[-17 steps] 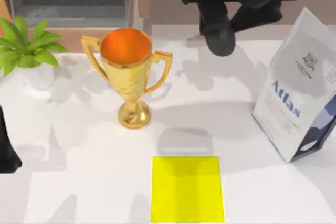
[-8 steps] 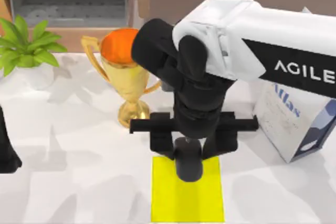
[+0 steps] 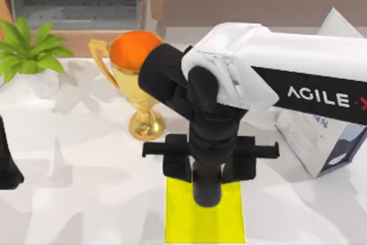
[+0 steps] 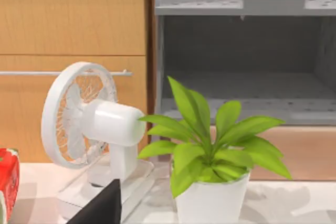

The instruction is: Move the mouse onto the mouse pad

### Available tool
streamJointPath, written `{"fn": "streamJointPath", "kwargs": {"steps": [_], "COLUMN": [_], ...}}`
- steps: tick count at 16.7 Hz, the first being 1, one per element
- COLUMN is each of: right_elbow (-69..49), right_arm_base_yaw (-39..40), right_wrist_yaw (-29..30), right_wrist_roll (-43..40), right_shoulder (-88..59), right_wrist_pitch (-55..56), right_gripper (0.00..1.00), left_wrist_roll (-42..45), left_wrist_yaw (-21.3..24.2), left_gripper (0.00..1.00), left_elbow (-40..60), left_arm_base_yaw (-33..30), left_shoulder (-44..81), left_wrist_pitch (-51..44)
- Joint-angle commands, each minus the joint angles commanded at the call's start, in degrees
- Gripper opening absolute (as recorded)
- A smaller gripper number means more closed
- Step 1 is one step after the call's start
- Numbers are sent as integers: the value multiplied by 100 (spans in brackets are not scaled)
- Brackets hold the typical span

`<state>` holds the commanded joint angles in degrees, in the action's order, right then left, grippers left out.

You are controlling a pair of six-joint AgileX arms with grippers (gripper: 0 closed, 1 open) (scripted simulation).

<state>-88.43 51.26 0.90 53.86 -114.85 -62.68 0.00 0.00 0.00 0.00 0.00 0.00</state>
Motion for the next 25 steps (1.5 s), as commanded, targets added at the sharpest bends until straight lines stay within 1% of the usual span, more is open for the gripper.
{"fn": "streamJointPath", "kwargs": {"steps": [21,25], "right_elbow": [615,627], "right_arm_base_yaw": [14,15], "right_wrist_yaw": [2,2], "right_wrist_roll": [17,19], "right_shoulder": [-285,-297], "right_wrist_pitch": [914,923], "right_gripper": [0,0], "left_wrist_roll": [0,0], "left_wrist_yaw": [0,0], "left_gripper": [100,100], "left_elbow": [0,0], "left_arm_base_yaw": [0,0], "left_shoulder": [0,0], "left_wrist_pitch": [0,0]}}
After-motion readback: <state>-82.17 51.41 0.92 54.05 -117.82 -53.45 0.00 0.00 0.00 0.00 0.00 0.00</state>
